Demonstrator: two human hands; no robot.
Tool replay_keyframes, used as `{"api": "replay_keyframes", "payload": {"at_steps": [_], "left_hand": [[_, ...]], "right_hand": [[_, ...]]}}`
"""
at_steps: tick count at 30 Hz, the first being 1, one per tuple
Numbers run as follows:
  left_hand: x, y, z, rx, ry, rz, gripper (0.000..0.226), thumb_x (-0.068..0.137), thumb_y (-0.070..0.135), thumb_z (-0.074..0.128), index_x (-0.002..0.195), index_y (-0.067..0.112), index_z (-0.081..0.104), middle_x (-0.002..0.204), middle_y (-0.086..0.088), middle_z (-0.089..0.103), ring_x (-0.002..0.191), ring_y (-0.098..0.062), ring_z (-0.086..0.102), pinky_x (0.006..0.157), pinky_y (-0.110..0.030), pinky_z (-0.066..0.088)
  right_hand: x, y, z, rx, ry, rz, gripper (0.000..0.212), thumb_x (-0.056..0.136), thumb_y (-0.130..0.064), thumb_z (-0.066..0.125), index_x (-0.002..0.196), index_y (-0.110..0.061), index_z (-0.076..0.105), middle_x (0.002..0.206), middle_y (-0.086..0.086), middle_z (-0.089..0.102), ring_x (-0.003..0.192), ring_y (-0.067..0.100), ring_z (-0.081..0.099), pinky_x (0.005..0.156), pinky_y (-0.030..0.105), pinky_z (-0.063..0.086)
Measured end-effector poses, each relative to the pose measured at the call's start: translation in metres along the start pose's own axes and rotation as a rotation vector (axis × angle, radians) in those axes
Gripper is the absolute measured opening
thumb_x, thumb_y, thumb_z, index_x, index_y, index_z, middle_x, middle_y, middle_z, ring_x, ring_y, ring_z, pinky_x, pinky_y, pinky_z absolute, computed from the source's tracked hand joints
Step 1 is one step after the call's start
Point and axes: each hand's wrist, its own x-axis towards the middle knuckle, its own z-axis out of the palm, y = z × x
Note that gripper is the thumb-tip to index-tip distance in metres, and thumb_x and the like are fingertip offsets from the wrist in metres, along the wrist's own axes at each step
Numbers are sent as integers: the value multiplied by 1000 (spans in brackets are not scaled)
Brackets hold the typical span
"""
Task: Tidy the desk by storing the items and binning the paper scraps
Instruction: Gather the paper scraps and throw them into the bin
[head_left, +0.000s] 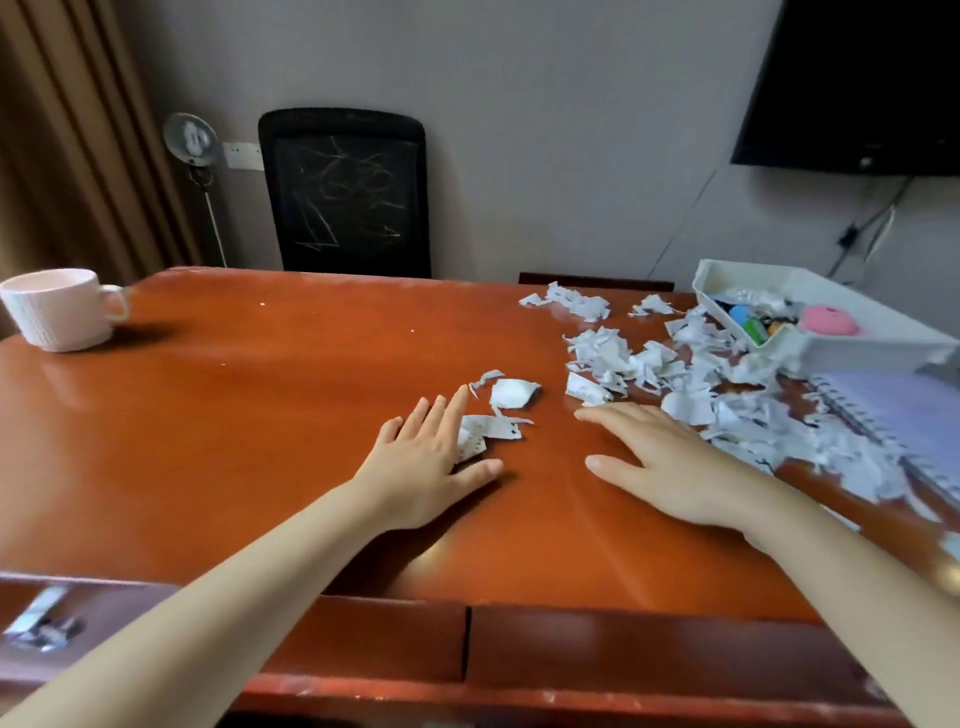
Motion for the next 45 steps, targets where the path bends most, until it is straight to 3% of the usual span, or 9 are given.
{"api": "replay_keyframes", "payload": {"at_steps": [8,15,26,32,38,42,45], "left_hand": [[22,23,7,-10,16,37,81,87,67,28,149,31,-11,160,-5,-9,147,-25,-4,117,-42,6],[54,24,2,-49,29,-2,76,88,67,27,149,35,-5,160,-8,-5,147,-25,-1,117,-42,8],[85,47,7,-78,69,96,83,88,65,37,150,23,1,158,-5,17,146,-20,13,117,-41,14],[108,46,9,-155,123,251,75,86,61,46,148,37,10,155,4,21,143,-18,22,114,-40,21],[133,53,6,-178,96,383,61,89,50,52,143,45,25,156,7,17,143,-17,20,115,-44,22],[147,56,9,-173,85,431,37,91,46,49,127,35,50,141,6,43,133,-16,36,106,-38,27],[151,53,10,-221,101,406,33,90,45,52,118,26,53,127,5,52,120,-17,46,102,-36,34]], "right_hand": [[-31,42,9,-143,108,145,55,98,-50,25,149,-38,8,159,-11,0,146,11,-9,117,37,-3],[-42,78,21,-165,111,231,59,96,-57,19,148,-43,-5,159,-10,-12,144,12,-22,117,41,-11],[33,81,26,-33,154,174,61,93,-59,30,148,-40,11,160,-6,3,147,16,-4,118,41,0],[76,77,19,52,311,105,67,89,-56,48,146,-32,25,155,-7,22,143,16,19,115,39,17],[96,82,12,-39,415,151,73,80,-67,51,142,-34,32,145,-7,34,134,17,29,111,37,23],[97,84,13,-72,474,162,71,79,-69,49,139,-35,37,145,-8,32,134,16,26,109,37,25],[93,85,15,-111,471,224,66,82,-65,49,140,-35,36,148,-6,27,137,18,22,109,39,25]]}}
